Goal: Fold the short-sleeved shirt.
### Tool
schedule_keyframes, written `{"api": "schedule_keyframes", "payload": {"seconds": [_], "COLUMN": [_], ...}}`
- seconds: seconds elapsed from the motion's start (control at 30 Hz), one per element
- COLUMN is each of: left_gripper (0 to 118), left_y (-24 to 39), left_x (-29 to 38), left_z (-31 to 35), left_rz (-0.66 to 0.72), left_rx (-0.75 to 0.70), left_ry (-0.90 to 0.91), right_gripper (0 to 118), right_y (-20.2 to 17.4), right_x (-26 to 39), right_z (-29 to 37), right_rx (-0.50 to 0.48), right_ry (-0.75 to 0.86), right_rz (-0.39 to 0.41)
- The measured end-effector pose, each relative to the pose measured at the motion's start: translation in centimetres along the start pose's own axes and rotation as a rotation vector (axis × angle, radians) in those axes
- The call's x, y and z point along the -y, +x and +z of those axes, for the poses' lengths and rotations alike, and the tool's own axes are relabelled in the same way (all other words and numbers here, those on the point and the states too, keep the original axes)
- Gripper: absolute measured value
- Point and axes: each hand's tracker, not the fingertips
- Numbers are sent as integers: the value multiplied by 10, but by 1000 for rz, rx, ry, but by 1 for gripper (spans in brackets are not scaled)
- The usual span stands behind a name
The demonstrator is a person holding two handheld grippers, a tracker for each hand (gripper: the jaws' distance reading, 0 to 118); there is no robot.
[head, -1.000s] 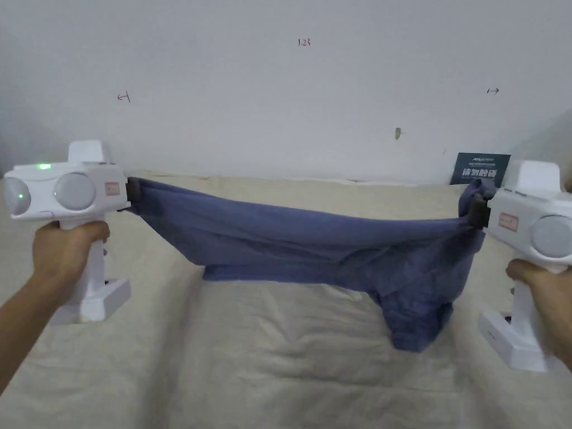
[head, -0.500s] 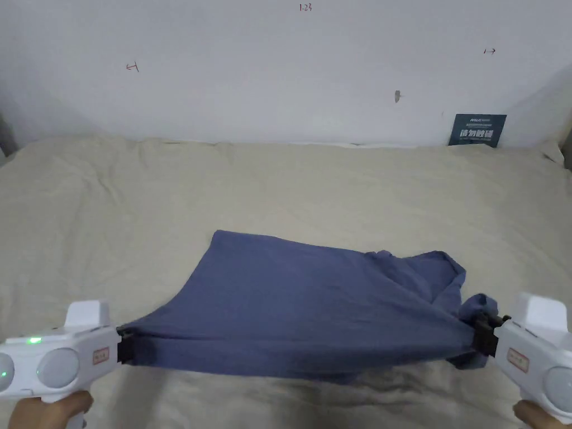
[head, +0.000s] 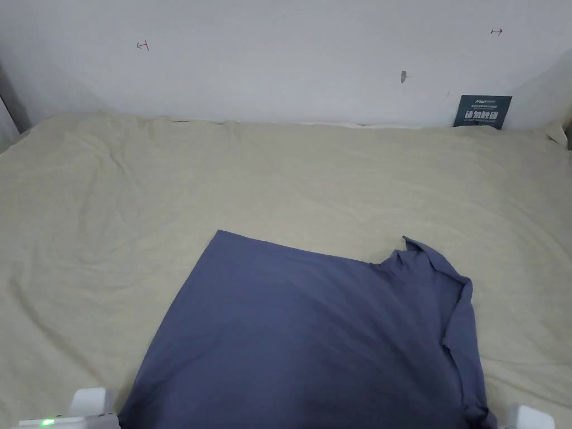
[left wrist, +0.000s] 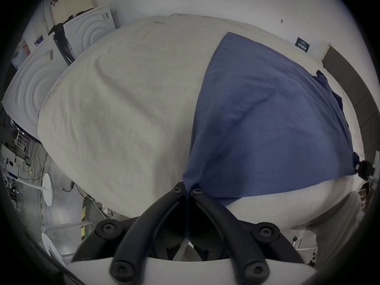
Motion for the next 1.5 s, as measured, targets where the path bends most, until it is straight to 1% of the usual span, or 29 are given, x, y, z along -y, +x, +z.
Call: {"api": "schedule_keyframes", "payload": {"seconds": [0.03, 0.1, 0.13, 0.17, 0.2, 0.23, 0.27, 0.3, 0.4, 0.47, 0.57, 0.67, 0.73, 0.77, 0.8, 0.83, 0.87, 0.9, 0.93, 0.97, 1.0, 1.03, 1.07, 1.13, 1.3, 1.4, 1.5], "left_gripper": [3, 3, 4, 9, 23, 59, 85, 102, 117, 112, 111, 111, 111, 111, 109, 103, 95, 82, 56, 29, 8, 1, 0, 0, 0, 0, 0], "left_y": [11, 14, 16, 17, 19, 22, 26, 23, 36, 49, 65, 83, 97, 103, 108, 111, 114, 117, 121, 126, 130, 133, 136, 137, 150, 155, 150], "left_x": [-2, -8, -10, -10, -11, -13, -18, -18, -38, -56, -82, -97, -104, -106, -107, -109, -110, -110, -110, -110, -110, -113, -116, -124, -153, -183, -226], "left_z": [23, 24, 24, 27, 31, 36, 42, 42, 73, 101, 136, 166, 181, 186, 188, 185, 185, 186, 186, 186, 185, 183, 180, 172, 159, 140, 100], "left_rz": [3, 8, 8, 6, 4, 6, 4, 6, 21, 4, -2, -31, -54, -50, -51, -48, -57, -51, -51, -60, -70, -72, -71, -91, -104, -88, -95], "left_rx": [-4, -10, -11, -9, -2, 7, 24, 40, 93, 146, 170, 174, 156, 142, 140, 139, 138, 138, 143, 156, 175, 181, 176, 223, 204, 242, 262], "left_ry": [-3, -17, -20, -26, -24, -7, 13, 28, 192, 331, 521, 700, 780, 824, 861, 898, 922, 933, 940, 949, 960, 954, 944, 899, 859, 777, 670], "right_gripper": [10, 10, 13, 21, 39, 69, 90, 97, 110, 108, 109, 109, 108, 107, 102, 88, 73, 55, 29, 12, 5, 1, 1, 1, 1, 1, 1], "right_y": [1, -2, -4, -6, -7, -11, -14, -16, -29, -39, -53, -66, -71, -73, -75, -77, -78, -78, -80, -80, -81, -81, -82, -83, -85, -87, -90], "right_x": [3, 4, 1, -4, -8, -12, -18, -25, -49, -68, -85, -95, -97, -99, -99, -100, -100, -101, -102, -103, -104, -105, -106, -110, -130, -145, -163], "right_z": [-3, 1, 4, 8, 13, 21, 29, 36, 73, 100, 140, 169, 180, 183, 185, 187, 188, 187, 187, 186, 185, 183, 182, 181, 169, 157, 141], "right_rx": [-1, 4, 8, 11, 15, 17, 10, -2, -30, -43, -47, -31, -15, -4, 5, 8, 6, 6, 8, 7, 4, 12, 13, 9, 16, 19, 17], "right_ry": [4, 11, 19, 21, 30, 43, 72, 110, 269, 379, 565, 715, 780, 809, 828, 836, 839, 843, 850, 856, 864, 875, 879, 884, 887, 875, 855], "right_rz": [-8, -14, -11, -3, 10, 22, 42, 59, 90, 133, 173, 194, 200, 203, 200, 201, 201, 197, 197, 194, 193, 197, 199, 207, 217, 221, 228]}}
